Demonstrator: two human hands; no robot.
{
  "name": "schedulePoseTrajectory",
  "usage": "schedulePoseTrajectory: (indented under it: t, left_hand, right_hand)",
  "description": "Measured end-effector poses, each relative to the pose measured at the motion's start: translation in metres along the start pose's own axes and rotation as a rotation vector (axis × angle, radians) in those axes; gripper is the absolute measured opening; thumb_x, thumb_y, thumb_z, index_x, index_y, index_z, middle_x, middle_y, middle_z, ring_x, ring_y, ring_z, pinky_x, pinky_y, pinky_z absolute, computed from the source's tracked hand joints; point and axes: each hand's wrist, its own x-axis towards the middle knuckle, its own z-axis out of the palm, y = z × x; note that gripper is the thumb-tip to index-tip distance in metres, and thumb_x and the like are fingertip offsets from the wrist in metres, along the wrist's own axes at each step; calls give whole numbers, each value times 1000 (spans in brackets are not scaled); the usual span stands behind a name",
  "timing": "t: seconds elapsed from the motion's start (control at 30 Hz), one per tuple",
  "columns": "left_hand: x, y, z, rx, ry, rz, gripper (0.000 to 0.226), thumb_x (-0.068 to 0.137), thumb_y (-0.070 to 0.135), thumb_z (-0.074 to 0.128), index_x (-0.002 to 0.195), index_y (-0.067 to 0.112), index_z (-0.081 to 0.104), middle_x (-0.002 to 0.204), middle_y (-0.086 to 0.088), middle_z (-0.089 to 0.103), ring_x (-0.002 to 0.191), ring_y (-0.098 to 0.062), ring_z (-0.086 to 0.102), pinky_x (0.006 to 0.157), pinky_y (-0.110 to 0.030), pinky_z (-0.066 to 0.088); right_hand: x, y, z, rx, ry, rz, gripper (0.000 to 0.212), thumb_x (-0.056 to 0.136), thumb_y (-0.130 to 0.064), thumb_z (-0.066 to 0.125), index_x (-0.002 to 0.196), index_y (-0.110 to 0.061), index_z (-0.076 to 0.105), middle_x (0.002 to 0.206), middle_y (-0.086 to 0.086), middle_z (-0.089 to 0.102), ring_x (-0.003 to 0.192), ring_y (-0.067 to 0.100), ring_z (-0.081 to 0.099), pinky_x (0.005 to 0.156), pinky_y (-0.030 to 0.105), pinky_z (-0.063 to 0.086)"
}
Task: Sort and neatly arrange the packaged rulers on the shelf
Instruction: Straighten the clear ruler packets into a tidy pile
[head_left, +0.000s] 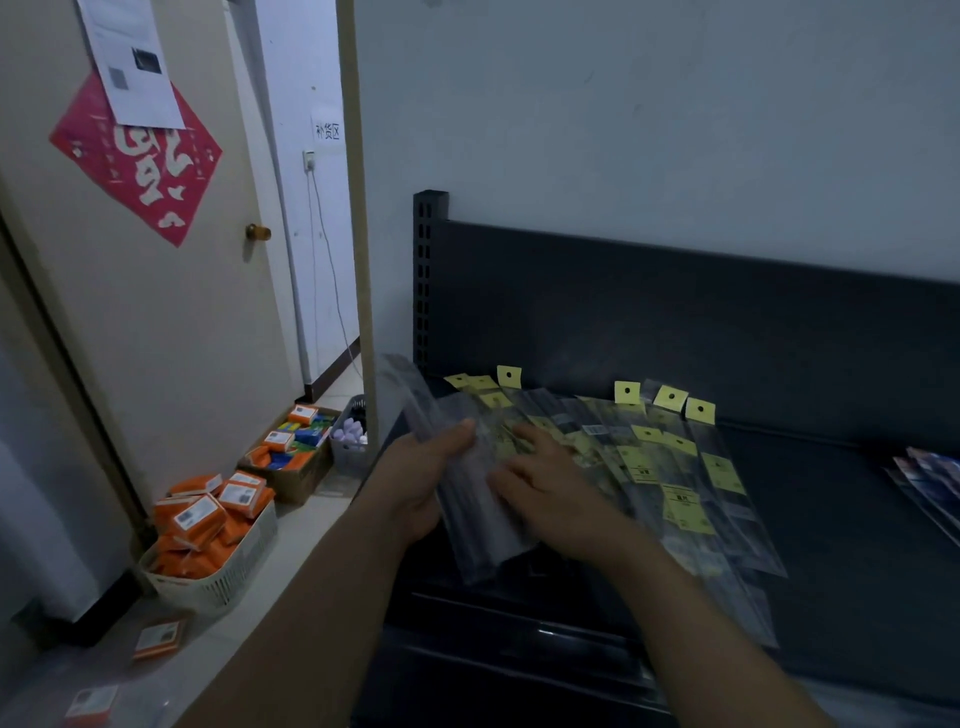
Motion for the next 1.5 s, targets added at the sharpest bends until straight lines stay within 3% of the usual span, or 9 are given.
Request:
schedulePoseTrajectory:
  t: [0.13, 0.23, 0.3, 0.57, 0.7, 0.8, 0.97, 1.3, 1.5]
  left_hand:
    - [5, -3, 9, -37, 18, 13, 23, 96, 14, 56, 112, -1, 61, 93, -20, 72, 87, -33, 69, 77, -45, 56]
    - [4, -1, 17, -119, -31, 59, 10, 96, 13, 54, 100, 6, 59, 75, -12, 74, 77, -26, 69, 66, -41, 58]
    - [4, 1, 23, -168, -42, 103, 22, 95, 13, 55, 114, 2, 57, 93, -17, 72, 86, -29, 68, 67, -42, 59]
    - [12, -8, 38, -184, -92, 58, 24, 93, 17, 58, 110, 0, 62, 98, -18, 70, 84, -29, 70, 66, -38, 58]
    - [16, -18, 45, -232, -135, 0, 18, 92, 14, 60, 104, 1, 60, 92, -15, 71, 83, -25, 69, 65, -34, 60]
    - [21, -19, 50, -256, -129, -27, 12, 93, 11, 59, 100, 1, 59, 99, -20, 67, 89, -27, 67, 75, -37, 60]
    - [17, -25, 62, -127, -224, -176, 36, 94, 13, 55, 122, -11, 57, 117, -26, 65, 97, -31, 66, 84, -39, 58]
    - [30, -15, 86, -354, -94, 23, 47, 89, 17, 62, 130, -4, 52, 126, -22, 61, 110, -30, 64, 83, -39, 56]
    - [25, -29, 122, -249, -83, 106, 5, 90, 9, 61, 94, 11, 59, 93, -14, 69, 89, -28, 70, 75, -42, 59]
  right_hand:
    - [-4, 7, -4, 134, 144, -2, 25, 83, -39, 68, 93, -23, 52, 119, -8, 48, 106, 6, 47, 79, 6, 36]
    - [-7, 8, -7, 332, 92, 42, 35, 83, -42, 67, 110, -24, 52, 112, -8, 61, 97, 7, 60, 80, 26, 53]
    - [-8, 7, -10, 462, 43, 60, 30, 87, -37, 65, 113, -25, 54, 106, -5, 68, 93, 12, 67, 80, 34, 57]
    - [-18, 16, -30, 410, 205, 80, 14, 88, -18, 63, 102, -18, 61, 90, -6, 67, 78, 8, 63, 65, 20, 50]
    - [-24, 29, -45, 515, 380, 203, 5, 89, -12, 59, 85, -9, 60, 80, 15, 63, 72, 21, 55, 68, 36, 45]
    - [-31, 32, -60, 745, 311, 197, 11, 91, -6, 56, 100, -6, 63, 90, 19, 69, 76, 25, 63, 75, 42, 53]
    - [-34, 35, -72, 1030, 188, 84, 31, 92, -1, 53, 113, -21, 64, 79, 5, 70, 64, 12, 63, 59, 22, 52]
    - [-49, 61, -92, 821, 17, 217, 36, 88, -1, 59, 115, -25, 60, 83, 4, 72, 67, 15, 66, 68, 33, 53]
    - [-54, 74, -118, 614, -108, 207, 35, 93, -9, 55, 119, -33, 55, 100, 13, 71, 81, 25, 67, 79, 40, 55]
